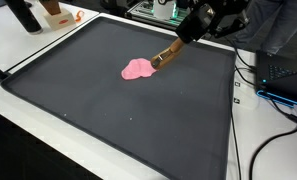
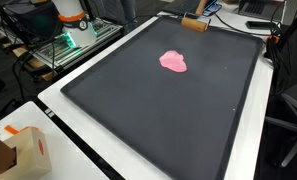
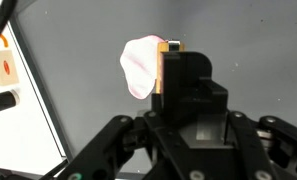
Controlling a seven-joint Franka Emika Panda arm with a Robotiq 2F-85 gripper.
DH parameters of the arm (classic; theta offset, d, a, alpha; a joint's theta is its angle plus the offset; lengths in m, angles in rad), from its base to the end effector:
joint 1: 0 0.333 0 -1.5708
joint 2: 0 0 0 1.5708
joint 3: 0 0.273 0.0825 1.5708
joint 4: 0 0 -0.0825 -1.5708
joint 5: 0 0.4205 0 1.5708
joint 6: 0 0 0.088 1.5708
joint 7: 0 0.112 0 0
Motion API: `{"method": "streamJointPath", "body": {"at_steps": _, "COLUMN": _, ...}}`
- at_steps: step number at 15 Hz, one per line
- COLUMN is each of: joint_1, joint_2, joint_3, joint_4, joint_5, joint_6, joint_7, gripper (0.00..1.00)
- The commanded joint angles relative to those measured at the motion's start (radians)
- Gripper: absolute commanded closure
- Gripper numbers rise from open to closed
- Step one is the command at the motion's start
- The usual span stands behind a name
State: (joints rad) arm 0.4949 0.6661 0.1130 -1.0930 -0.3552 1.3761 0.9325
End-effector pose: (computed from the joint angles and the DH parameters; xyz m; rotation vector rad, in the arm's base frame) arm 0.6125 0.3486 0.3690 2.6347 -0.4482 -0.1007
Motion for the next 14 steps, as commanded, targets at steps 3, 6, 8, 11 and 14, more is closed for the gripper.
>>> {"method": "streamJointPath", "body": {"at_steps": 3, "joint_1": 0.021, "joint_2": 0.115, "joint_3": -0.042, "joint_4": 0.164, "joint_5": 0.038, "joint_6": -0.093, "joint_7": 0.067, "gripper": 0.77}}
{"method": "streamJointPath", "body": {"at_steps": 6, "joint_1": 0.005, "joint_2": 0.153, "joint_3": -0.046, "joint_4": 0.213, "joint_5": 0.081, "joint_6": -0.118, "joint_7": 0.079, "gripper": 0.77}}
{"method": "streamJointPath", "body": {"at_steps": 8, "joint_1": -0.014, "joint_2": 0.168, "joint_3": -0.033, "joint_4": 0.228, "joint_5": 0.095, "joint_6": -0.127, "joint_7": 0.097, "gripper": 0.77}}
{"method": "streamJointPath", "body": {"at_steps": 11, "joint_1": -0.027, "joint_2": 0.194, "joint_3": -0.036, "joint_4": 0.255, "joint_5": 0.112, "joint_6": -0.144, "joint_7": 0.116, "gripper": 0.77}}
{"method": "streamJointPath", "body": {"at_steps": 14, "joint_1": -0.048, "joint_2": 0.216, "joint_3": -0.033, "joint_4": 0.277, "joint_5": 0.143, "joint_6": -0.163, "joint_7": 0.132, "gripper": 0.77}}
